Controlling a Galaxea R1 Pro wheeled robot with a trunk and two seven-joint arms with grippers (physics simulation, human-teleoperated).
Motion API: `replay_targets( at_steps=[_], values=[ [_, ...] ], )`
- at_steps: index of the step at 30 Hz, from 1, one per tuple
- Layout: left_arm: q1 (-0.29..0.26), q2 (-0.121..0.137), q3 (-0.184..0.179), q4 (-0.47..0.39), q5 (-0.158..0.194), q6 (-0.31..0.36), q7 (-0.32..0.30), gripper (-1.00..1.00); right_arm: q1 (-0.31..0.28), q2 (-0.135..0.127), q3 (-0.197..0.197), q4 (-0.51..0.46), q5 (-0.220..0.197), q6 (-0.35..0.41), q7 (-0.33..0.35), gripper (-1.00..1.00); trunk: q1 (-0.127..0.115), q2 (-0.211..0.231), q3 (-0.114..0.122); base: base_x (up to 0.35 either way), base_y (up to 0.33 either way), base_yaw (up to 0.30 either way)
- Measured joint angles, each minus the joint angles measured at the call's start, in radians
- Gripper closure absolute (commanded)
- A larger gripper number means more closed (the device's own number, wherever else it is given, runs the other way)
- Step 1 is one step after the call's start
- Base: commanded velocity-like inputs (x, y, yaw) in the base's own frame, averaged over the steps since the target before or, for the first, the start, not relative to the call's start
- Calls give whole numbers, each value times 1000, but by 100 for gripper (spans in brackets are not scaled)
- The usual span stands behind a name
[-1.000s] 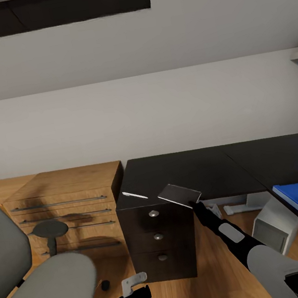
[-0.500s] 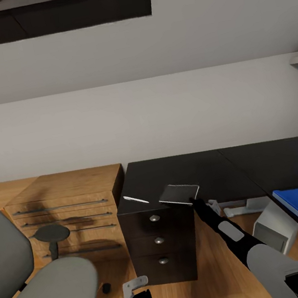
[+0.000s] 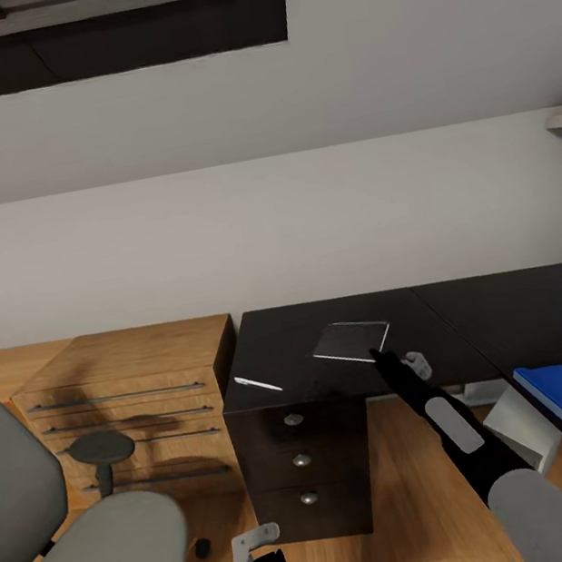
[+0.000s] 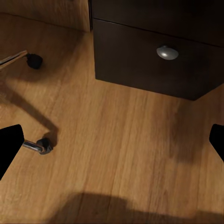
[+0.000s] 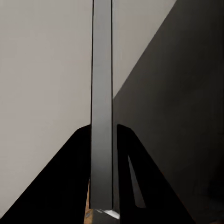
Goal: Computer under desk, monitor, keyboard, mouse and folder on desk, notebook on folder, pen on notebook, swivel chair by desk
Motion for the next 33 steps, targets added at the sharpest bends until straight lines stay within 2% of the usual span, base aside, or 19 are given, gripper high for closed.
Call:
replay_targets(
  at_steps=[2,3,4,5,9,10,11,13,16,21,30,33],
  values=[
    [0,0,0,0,0,0,0,-100,32,-8,-1,-75,-1,4,-49,100,-8,14,6,0,0,0],
    [0,0,0,0,1,0,0,-100,130,-39,-12,-262,-11,11,-182,100,-12,21,9,0,0,0],
    [0,0,0,0,0,0,0,-100,146,-44,-11,-330,-23,11,-200,100,-15,28,13,0,0,0],
    [0,0,0,0,0,0,0,-100,155,-47,-13,-352,-31,12,-212,100,-19,35,16,0,0,0],
    [0,0,0,0,-1,-1,0,-100,187,-55,-40,-412,-125,11,-264,100,-27,49,22,0,0,0],
    [0,0,0,0,-1,-1,0,-100,191,-57,-52,-418,-162,9,-282,100,-27,49,22,0,0,0],
    [0,0,-1,-2,0,-3,1,-100,195,-58,-82,-422,-230,9,-324,100,-27,49,22,0,0,0],
    [0,0,0,-2,-1,-3,2,-100,197,-58,-104,-424,-276,9,-350,100,-27,49,22,0,0,0],
    [0,0,-1,-3,-1,-4,2,-100,198,-59,-130,-423,-314,8,-372,100,-27,49,22,0,0,0],
    [0,0,-3,-3,-1,-4,2,-100,198,-59,-141,-423,-326,3,-378,100,-27,49,22,0,0,-36],
    [0,0,-4,-3,-1,-5,2,-100,198,-59,-149,-423,-328,0,-381,100,-27,49,22,0,0,-211],
    [0,0,-4,-3,-1,-5,2,-100,198,-59,-171,-421,-328,-4,-381,100,-27,49,22,0,0,-252]
  ],
)
